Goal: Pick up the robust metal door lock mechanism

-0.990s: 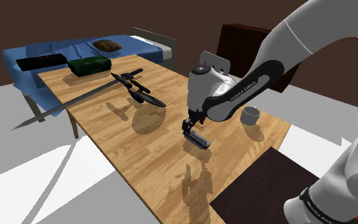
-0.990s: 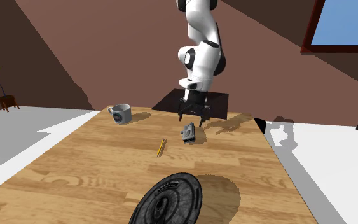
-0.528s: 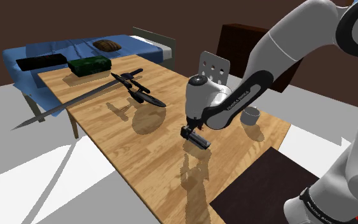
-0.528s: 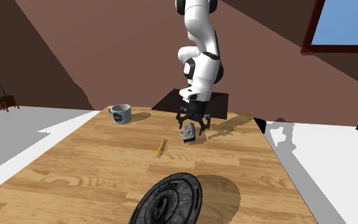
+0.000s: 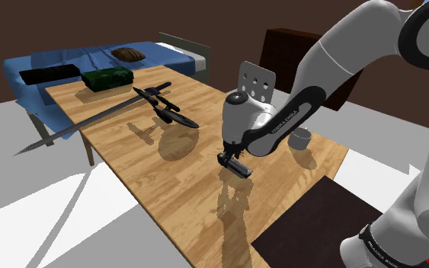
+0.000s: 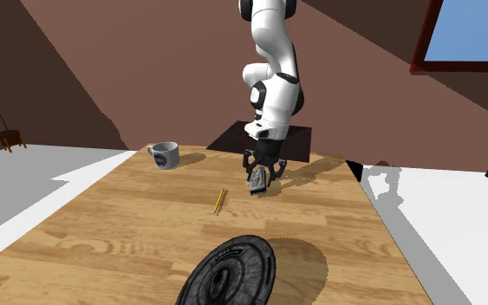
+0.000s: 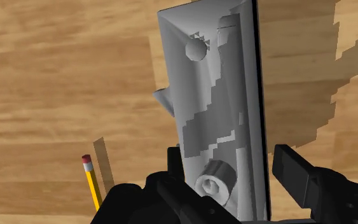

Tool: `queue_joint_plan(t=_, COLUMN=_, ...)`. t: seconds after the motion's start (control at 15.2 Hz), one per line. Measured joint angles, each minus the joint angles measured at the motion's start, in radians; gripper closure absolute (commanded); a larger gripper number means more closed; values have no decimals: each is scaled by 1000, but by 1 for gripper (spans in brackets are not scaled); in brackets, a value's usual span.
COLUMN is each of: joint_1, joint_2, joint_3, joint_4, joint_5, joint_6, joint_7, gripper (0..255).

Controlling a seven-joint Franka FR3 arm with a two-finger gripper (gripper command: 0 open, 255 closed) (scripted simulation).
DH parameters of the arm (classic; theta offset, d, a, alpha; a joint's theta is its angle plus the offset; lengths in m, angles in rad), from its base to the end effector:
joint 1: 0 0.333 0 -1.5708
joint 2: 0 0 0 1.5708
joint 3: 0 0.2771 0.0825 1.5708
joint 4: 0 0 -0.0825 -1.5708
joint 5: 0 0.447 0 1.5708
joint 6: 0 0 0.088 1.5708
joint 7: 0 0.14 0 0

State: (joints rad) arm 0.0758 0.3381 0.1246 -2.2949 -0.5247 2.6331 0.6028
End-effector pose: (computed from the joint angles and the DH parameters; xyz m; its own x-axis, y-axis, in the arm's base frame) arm 0.5340 0.1198 0.0780 0.9944 0.0582 0.0882 0.0403 -0.9803 0.1931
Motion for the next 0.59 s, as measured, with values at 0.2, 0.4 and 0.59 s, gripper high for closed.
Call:
queue_joint_plan(t=0.2, joint_1=0, joint_2=-1, joint_3=0, joint_4=0, joint_5=1, joint_6=-1, joint_7=0, gripper=255)
queue_joint_plan(t=0.4, joint_1=-5, joint_2=-12, joint_3=5, joint_4=-2, joint_5=10, joint_6=-10, joint_7=-11, gripper=255)
queue_joint_plan(t=0.59, joint_1=-13, joint_2=-46, joint_3=18, joint_4=-5, joint_5=37, joint_6=-39, joint_7=-36, gripper=255)
